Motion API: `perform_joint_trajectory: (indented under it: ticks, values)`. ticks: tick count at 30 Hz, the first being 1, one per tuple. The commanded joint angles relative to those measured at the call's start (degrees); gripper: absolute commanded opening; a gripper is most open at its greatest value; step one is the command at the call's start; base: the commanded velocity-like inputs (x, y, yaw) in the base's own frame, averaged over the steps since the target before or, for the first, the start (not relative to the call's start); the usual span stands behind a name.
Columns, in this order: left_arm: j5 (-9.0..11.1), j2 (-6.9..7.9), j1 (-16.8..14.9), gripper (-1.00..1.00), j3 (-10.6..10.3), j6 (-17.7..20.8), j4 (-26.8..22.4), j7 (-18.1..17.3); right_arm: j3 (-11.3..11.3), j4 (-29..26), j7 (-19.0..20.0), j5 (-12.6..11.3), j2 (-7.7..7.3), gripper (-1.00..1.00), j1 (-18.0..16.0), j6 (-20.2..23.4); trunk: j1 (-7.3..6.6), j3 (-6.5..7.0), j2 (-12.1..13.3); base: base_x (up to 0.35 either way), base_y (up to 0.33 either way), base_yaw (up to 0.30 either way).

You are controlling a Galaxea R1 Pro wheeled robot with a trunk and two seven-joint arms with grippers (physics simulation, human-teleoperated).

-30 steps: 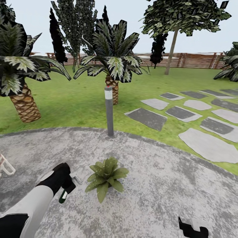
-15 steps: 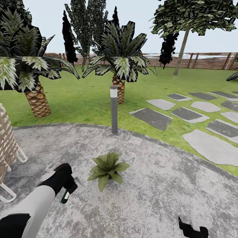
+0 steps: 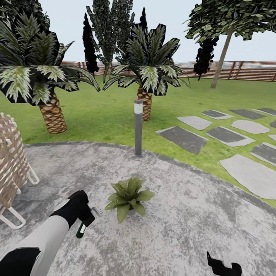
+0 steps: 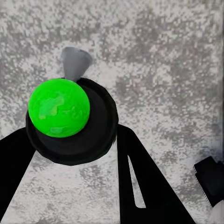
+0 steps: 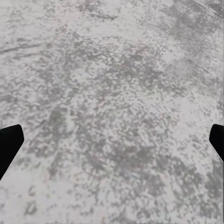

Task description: Pick up the pesticide atomizer in the garden and spray insectifuge to fully cover both potted plants in the garden.

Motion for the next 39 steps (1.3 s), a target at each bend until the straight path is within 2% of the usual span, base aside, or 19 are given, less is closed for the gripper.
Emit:
perform_joint_trajectory:
  ticks: [1, 11, 12, 15, 16, 17, 20, 23, 26, 27, 29, 34, 36, 39]
  values:
    - [-0.3, -0.02, 0.0, -1.00, 0.0, 0.3, -0.1, -0.4, -0.4, 0.1, -0.1, 0.6, 0.00, 1.00, 0.0, -0.2, 0.01, -0.05, 0.0, 0.170, -0.227, 0.011]
    - [-0.3, -0.12, 0.0, -1.00, -0.2, 0.5, 2.4, -0.4, -0.4, 0.1, -0.1, 0.7, 0.00, 1.00, -0.1, -0.1, 0.01, -0.05, 0.0, 0.030, -0.220, 0.047]
    - [-0.8, -0.10, -0.6, -1.00, -0.6, 2.3, 3.0, -4.1, -0.4, 0.1, -0.1, 0.7, 0.00, 1.00, -0.1, -0.1, 0.01, -0.05, 0.0, -0.003, -0.009, 0.122]
    - [-2.1, 0.08, -1.0, -1.00, -1.8, 3.4, 2.6, -10.9, -0.4, 0.1, -0.1, 0.7, 0.00, 1.00, -0.1, -0.1, 0.01, -0.05, 0.0, -0.001, -0.004, 0.053]
    - [-3.1, 0.13, -1.1, -1.00, -2.7, 3.6, 2.4, -12.6, -0.4, 0.1, -0.1, 0.7, 0.00, 1.00, -0.1, -0.1, 0.01, -0.05, 0.0, -0.001, -0.002, 0.020]
    - [-5.0, 0.06, -1.3, -1.00, -4.0, 3.9, 2.2, -14.6, -0.4, 0.2, -0.1, 0.7, 0.00, 1.00, -0.1, -0.1, 0.01, -0.05, 0.0, 0.000, -0.001, 0.010]
    - [-8.9, -0.17, -3.0, -1.00, -5.2, 5.5, 2.1, -18.9, -0.4, 0.1, -0.1, 0.7, 0.00, 1.00, -0.1, -0.1, 0.01, -0.05, 0.0, 0.000, 0.000, 0.004]
    - [-10.3, -0.53, -4.2, -1.00, -5.7, 8.0, 1.2, -22.6, -0.4, 0.1, -0.1, 0.7, 0.00, 1.00, -0.1, -0.1, 0.01, -0.05, 0.0, 0.000, 0.000, 0.016]
    - [-10.7, -0.53, -3.4, -1.00, -6.0, 8.2, 0.5, -22.7, -0.4, 0.1, -0.1, 0.7, 0.00, 1.00, -0.1, -0.1, 0.01, -0.05, 0.0, 0.000, 0.000, 0.216]
    - [-13.0, -0.50, -3.1, -1.00, -6.6, 8.2, 0.5, -22.5, -0.4, 0.1, -0.1, 0.7, 0.00, 1.00, -0.1, -0.1, 0.01, -0.05, 0.0, 0.000, 0.000, 0.276]
    - [-13.8, -0.49, -3.1, -1.00, -6.6, 8.2, 0.5, -22.4, -0.4, 0.1, -0.1, 0.7, 0.00, 1.00, -0.1, -0.1, 0.01, -0.05, 0.0, 0.000, 0.000, 0.277]
    - [-14.3, -0.41, -3.1, -1.00, -7.1, 8.4, 0.5, -22.0, -0.4, 0.2, -0.1, 0.7, 0.00, 1.00, 0.0, -0.1, 0.01, -0.05, 0.0, 0.000, -0.001, 0.241]
    - [-14.3, -0.40, -3.1, -1.00, -6.8, 8.8, 0.5, -19.4, -0.4, 0.1, -0.1, 0.7, 0.00, 1.00, -0.1, -0.1, 0.01, -0.05, 0.0, 0.000, -0.213, 0.018]
    - [-14.4, -0.40, -3.0, -1.00, -6.8, 8.8, 0.5, -18.9, -0.4, 0.2, -0.1, 0.7, 0.00, 1.00, -0.1, -0.1, 0.01, -0.05, 0.0, 0.000, -0.254, 0.004]
